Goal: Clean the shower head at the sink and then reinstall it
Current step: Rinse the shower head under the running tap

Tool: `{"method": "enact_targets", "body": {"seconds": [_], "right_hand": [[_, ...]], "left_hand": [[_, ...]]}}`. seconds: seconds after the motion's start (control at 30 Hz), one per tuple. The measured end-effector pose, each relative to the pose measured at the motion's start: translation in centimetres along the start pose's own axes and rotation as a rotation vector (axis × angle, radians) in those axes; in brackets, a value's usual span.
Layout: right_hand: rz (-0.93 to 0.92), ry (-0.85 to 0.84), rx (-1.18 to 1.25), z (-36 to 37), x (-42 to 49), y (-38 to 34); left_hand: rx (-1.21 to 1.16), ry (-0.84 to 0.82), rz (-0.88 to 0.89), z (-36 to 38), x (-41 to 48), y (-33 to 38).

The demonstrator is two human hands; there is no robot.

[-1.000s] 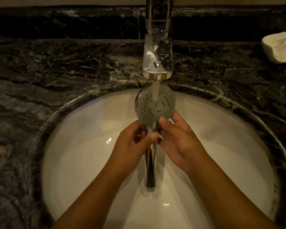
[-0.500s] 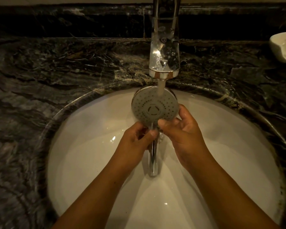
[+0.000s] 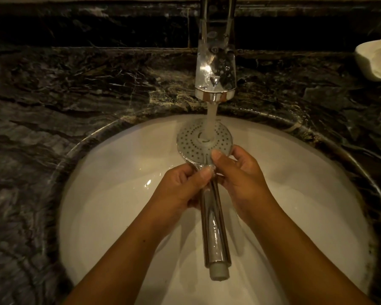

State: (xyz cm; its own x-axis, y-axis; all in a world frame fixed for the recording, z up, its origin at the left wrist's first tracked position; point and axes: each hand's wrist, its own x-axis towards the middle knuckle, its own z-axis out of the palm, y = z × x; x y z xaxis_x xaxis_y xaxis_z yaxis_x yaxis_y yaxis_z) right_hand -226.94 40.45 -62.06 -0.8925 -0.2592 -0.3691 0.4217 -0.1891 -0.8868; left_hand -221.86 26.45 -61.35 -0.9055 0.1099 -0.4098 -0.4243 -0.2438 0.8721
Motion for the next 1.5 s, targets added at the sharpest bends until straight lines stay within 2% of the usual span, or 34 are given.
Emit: {"method": "enact_targets", "body": {"seconds": [0.33, 0.5, 0.67, 0.73, 0.93, 1.13, 1.37, 1.5], "right_hand": [[-0.057, 0.013, -0.023, -0.3, 0.0, -0.2], [-0.128, 0.030, -0.180, -0.2, -0.3, -0.1], [-0.207, 0.081, -0.356, 0.1, -0.5, 0.0], [-0.206, 0.086, -0.334, 0.0, -0.5, -0.2], [-0.070, -0.011, -0.064, -0.3, -0.1, -0.5], [-0.011, -0.012, -0.034, -0.5, -0.1, 0.0], [-0.051, 0.063, -0.174, -0.7, -0.5, -1.0], [-0.069, 0.050, -0.330, -0.7, -0.7, -3.0]], "left_hand": [[0.052, 0.004, -0.013, 0.2, 0.3, -0.4], [0.112, 0.046, -0.052, 0.2, 0.4, -0.6], [0.085, -0.010, -0.084, 0.3, 0.4, -0.6], [0.078, 0.013, -0.073, 0.3, 0.4, -0.5], [0.190, 0.128, 0.062, -0.1, 0.5, -0.3], [0.346, 0.210, 0.124, 0.2, 0.3, -0.7], [0.107, 0.040, 0.004, 0.2, -0.3, -0.4], [0.047, 0.036, -0.046, 0.5, -0.7, 0.2]]}}
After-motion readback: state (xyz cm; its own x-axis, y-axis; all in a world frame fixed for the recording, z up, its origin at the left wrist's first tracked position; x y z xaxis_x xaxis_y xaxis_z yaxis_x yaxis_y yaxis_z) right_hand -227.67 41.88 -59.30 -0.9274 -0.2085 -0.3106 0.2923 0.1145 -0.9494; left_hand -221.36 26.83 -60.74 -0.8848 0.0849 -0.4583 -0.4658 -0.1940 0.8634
